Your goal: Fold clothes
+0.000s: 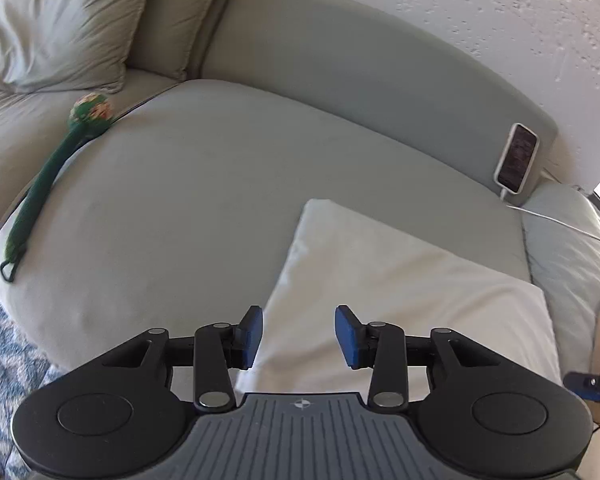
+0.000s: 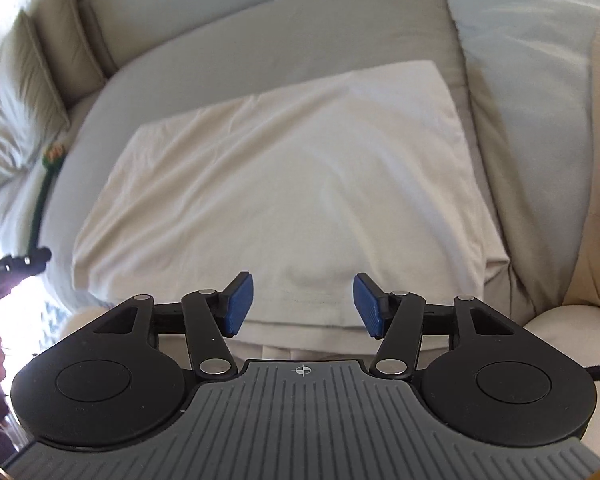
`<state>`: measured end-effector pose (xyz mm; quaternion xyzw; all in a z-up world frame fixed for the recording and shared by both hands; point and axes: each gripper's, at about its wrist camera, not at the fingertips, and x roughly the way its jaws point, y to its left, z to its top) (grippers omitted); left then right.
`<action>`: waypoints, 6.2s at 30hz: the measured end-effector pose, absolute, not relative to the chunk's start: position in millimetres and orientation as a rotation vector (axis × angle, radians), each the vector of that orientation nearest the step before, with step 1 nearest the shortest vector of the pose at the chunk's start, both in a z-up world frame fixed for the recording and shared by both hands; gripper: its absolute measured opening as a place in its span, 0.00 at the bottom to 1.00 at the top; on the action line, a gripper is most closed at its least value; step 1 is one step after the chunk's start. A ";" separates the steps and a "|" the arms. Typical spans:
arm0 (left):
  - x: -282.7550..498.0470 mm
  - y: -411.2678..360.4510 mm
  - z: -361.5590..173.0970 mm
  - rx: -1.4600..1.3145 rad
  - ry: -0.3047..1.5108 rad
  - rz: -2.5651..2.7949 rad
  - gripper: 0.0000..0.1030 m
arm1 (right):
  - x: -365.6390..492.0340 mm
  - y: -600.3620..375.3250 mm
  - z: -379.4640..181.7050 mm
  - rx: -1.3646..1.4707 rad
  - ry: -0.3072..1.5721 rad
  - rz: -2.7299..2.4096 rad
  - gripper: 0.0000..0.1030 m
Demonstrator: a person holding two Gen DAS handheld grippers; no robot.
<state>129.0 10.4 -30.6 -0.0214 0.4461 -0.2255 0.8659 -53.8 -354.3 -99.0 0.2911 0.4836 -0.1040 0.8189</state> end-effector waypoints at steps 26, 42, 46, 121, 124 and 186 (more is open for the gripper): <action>315.2 -77.0 -123.2 -0.135 1.125 -0.504 0.48 | 43.3 -528.9 -162.9 1.001 0.814 -0.507 0.48; 300.9 -71.4 -129.9 -0.086 0.987 -0.533 0.01 | 67.4 -523.7 -179.4 0.967 0.798 -0.447 0.03; 301.1 -75.9 -144.7 -0.024 0.992 -0.484 0.03 | 60.2 -520.6 -168.5 0.863 0.736 -0.541 0.00; 44.7 -146.1 -87.2 0.312 0.961 -0.686 0.46 | -22.7 -348.6 -133.5 0.158 1.113 -0.228 0.49; 37.0 -159.3 -97.6 0.302 0.933 -0.736 0.46 | -65.0 -359.6 -130.2 0.230 1.155 -0.278 0.49; 345.6 -16.2 -148.0 -0.431 1.173 -0.389 0.43 | 51.2 -299.7 -159.1 0.806 0.969 -0.131 0.59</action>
